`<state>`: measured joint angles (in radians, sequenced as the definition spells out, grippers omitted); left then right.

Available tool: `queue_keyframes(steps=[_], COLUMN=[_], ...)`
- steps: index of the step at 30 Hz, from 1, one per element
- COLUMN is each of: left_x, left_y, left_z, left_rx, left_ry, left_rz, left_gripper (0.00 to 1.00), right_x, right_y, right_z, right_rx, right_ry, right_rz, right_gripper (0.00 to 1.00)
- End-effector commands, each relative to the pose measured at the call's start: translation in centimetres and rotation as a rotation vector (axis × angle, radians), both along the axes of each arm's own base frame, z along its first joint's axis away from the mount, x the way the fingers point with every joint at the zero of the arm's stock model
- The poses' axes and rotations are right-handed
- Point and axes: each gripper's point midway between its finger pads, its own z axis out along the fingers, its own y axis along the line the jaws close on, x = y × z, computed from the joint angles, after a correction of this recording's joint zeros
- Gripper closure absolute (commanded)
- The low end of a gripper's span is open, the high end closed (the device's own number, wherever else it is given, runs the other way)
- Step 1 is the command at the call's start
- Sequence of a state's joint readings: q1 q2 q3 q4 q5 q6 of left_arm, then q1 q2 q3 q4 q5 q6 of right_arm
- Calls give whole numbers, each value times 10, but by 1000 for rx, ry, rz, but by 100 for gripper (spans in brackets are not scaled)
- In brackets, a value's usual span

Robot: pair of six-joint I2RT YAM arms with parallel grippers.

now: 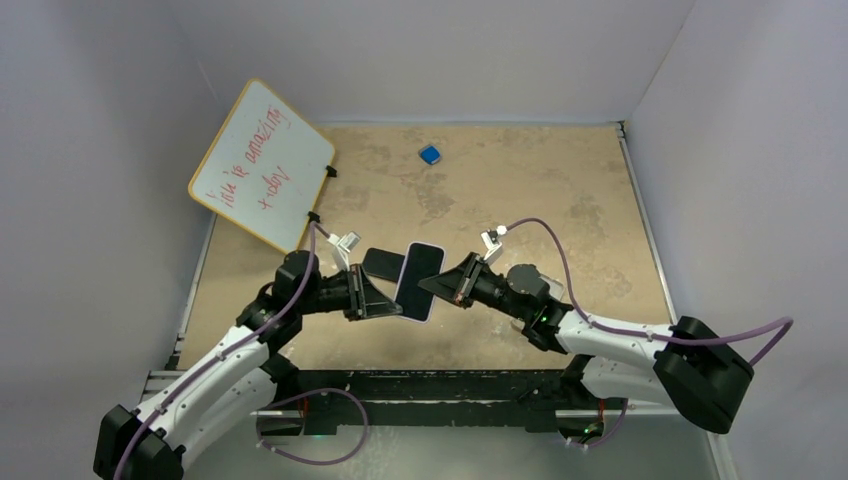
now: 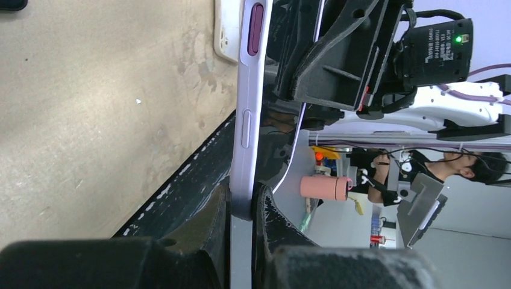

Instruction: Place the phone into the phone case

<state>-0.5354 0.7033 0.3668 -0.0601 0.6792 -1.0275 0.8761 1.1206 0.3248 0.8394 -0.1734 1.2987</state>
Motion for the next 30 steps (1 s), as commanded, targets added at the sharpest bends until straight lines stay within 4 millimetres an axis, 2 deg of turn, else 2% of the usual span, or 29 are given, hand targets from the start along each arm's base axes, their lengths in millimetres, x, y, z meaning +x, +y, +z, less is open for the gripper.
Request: queue_keyframes(steps=[1, 6, 8, 12, 13, 16, 18, 20, 23, 24, 26, 30], left_x=[12, 13, 13, 11, 11, 13, 14, 14, 18, 21, 27, 39], left_y=[11, 10, 9, 6, 7, 9, 9, 8, 11, 13, 18, 29], left_z=[-17, -6, -5, -6, -7, -13, -15, -12, -6, -3, 3, 21], left_rx=[158, 139, 128, 108, 110, 138, 143, 139, 174, 198, 249, 343], left_ry=[-57, -72, -70, -53, -50, -45, -45, -60, -95, -114, -156, -253], left_rz=[36, 34, 34, 26, 25, 37, 39, 33, 32, 38, 48, 70], left_gripper=[100, 71, 67, 66, 66, 96, 100, 90, 64, 53, 38, 22], right_x=[5, 7, 7, 8, 8, 8, 7, 8, 11, 13, 18, 34], right_y=[1, -2, -2, 1, 1, 3, 4, 5, 2, 1, 0, -13], right_z=[38, 38, 39, 40, 39, 36, 33, 29, 20, 12, 8, -17], right_rx=[110, 98, 96, 90, 86, 77, 75, 62, 14, -28, -91, -302], right_ry=[-58, -71, -74, -80, -80, -75, -72, -68, -74, -66, -86, -117], right_rz=[-25, -39, -39, -31, -30, -20, -12, -11, -19, -21, -28, -54], right_gripper=[100, 100, 100, 100, 100, 100, 100, 100, 100, 100, 100, 100])
